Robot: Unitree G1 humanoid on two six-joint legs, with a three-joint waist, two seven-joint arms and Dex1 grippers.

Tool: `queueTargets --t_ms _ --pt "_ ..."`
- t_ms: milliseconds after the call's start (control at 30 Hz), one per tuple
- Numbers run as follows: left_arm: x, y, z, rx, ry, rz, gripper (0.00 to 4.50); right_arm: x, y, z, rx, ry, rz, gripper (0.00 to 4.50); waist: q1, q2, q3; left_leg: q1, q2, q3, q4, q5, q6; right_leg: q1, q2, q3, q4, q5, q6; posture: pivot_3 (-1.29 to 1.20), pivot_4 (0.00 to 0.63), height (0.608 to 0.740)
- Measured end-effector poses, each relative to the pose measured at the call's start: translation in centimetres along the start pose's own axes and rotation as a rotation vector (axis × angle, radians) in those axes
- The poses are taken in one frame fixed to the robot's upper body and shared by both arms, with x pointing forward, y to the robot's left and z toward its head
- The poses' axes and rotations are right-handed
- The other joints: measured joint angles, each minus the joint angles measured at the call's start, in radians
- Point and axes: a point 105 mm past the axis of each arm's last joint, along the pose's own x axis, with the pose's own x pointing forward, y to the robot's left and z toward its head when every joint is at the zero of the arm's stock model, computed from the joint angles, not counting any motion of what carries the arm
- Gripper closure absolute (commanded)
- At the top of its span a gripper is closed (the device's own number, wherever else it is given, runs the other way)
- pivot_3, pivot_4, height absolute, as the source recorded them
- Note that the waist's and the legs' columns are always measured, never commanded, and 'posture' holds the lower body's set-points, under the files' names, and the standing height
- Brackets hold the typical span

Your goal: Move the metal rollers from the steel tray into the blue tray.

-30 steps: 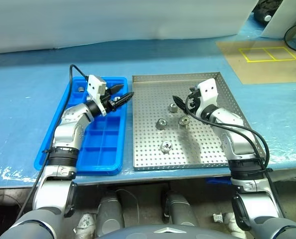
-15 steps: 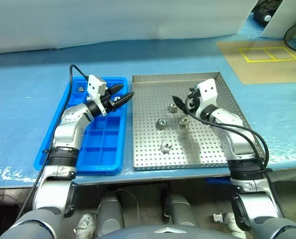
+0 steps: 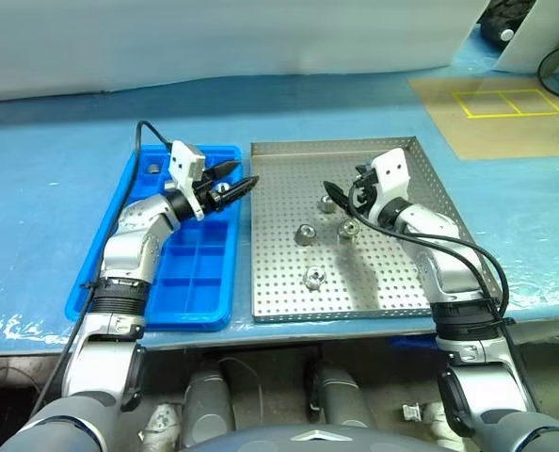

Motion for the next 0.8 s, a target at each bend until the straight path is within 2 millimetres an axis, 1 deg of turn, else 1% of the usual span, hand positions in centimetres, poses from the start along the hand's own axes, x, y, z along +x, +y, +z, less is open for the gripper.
queueTargets --t_ms 100,167,267,333,433,467,567,667,733,800 --pt "3.2 -2.7 -0.8 0.122 0.085 -0.204 1.24 -0.8 -0.1 0.8 -0.033 -0.004 0.055 0.38 0.014 0.0 0.0 0.001 0.0 0.0 0.001 0.0 0.0 0.002 0.0 0.0 0.0 0.0 0.0 -0.27 0.15 0.74" --pt "4.7 -3.9 -1.3 0.208 0.128 -0.303 1.24 -1.2 -0.3 1.3 -0.052 -0.013 0.071 0.38 0.01 0.0 0.0 0.003 0.0 0.0 0.001 0.0 0.001 0.004 0.0 0.001 -0.001 0.0 0.0 -0.3 0.15 0.74" --pt "6.1 -4.7 -2.5 0.284 0.217 -0.432 1.24 -2.2 -0.8 1.1 -0.065 0.008 0.054 0.38 0.006 0.0 0.0 0.004 0.0 0.0 0.0 0.0 0.0 0.005 0.0 0.001 -0.001 0.0 0.0 -0.35 0.15 0.74" --pt "6.8 -4.9 -2.9 0.328 0.275 -0.505 1.24 -2.7 -0.8 0.9 -0.059 0.013 0.047 0.38 0.003 0.0 0.0 0.004 0.0 0.0 0.0 0.0 0.0 0.005 0.0 0.001 -0.001 0.0 0.0 -0.38 0.15 0.74" --pt "7.5 -4.8 -3.2 0.391 0.348 -0.57 1.24 -3.6 -0.5 1.0 -0.058 0.011 0.033 0.38 -0.006 0.0 0.0 0.004 -0.001 0.0 0.0 0.0 0.001 0.005 0.0 0.002 -0.002 0.0 0.0 -0.45 0.15 0.74" --pt "7.6 -4.7 -3.4 0.416 0.391 -0.599 1.24 -4.3 -0.3 1.0 -0.054 0.012 0.029 0.38 -0.011 0.0 0.0 0.004 -0.001 0.0 0.0 -0.001 0.001 0.005 0.0 0.002 -0.002 0.0 0.0 -0.46 0.15 0.74" --pt "7.6 -4.5 -4.1 0.45 0.468 -0.633 1.24 -5.5 -0.2 0.9 -0.042 0.019 0.014 0.38 -0.017 0.001 0.0 0.005 -0.002 0.0 0.0 -0.001 0.003 0.007 0.0 0.002 -0.004 0.0 0.0 -0.51 0.15 0.74" --pt "7.4 -4.6 -5.3 0.471 0.531 -0.658 1.24 -6.6 -0.1 1.1 -0.043 0.022 0.007 0.38 -0.022 0.0 0.0 0.005 -0.001 0.0 0.001 -0.002 0.003 0.008 0.0 0.003 -0.005 0.0 0.0 -0.54 0.15 0.74" --pt "7.3 -4.8 -6.0 0.471 0.566 -0.678 1.24 -7.4 0.3 1.1 -0.036 0.03 0.015 0.38 -0.022 0.001 0.0 0.005 -0.001 0.0 0.001 -0.002 0.003 0.008 0.0 0.002 -0.005 0.0 0.0 -0.57 0.15 0.74" --pt "7.2 -5.1 -6.6 0.471 0.591 -0.693 1.24 -8.4 1.1 0.8 -0.02 0.05 0.05 0.38 -0.023 0.001 0.0 0.005 -0.001 0.0 0.001 -0.002 0.003 0.008 0.0 0.002 -0.005 0.0 0.0 -0.58 0.15 0.74"
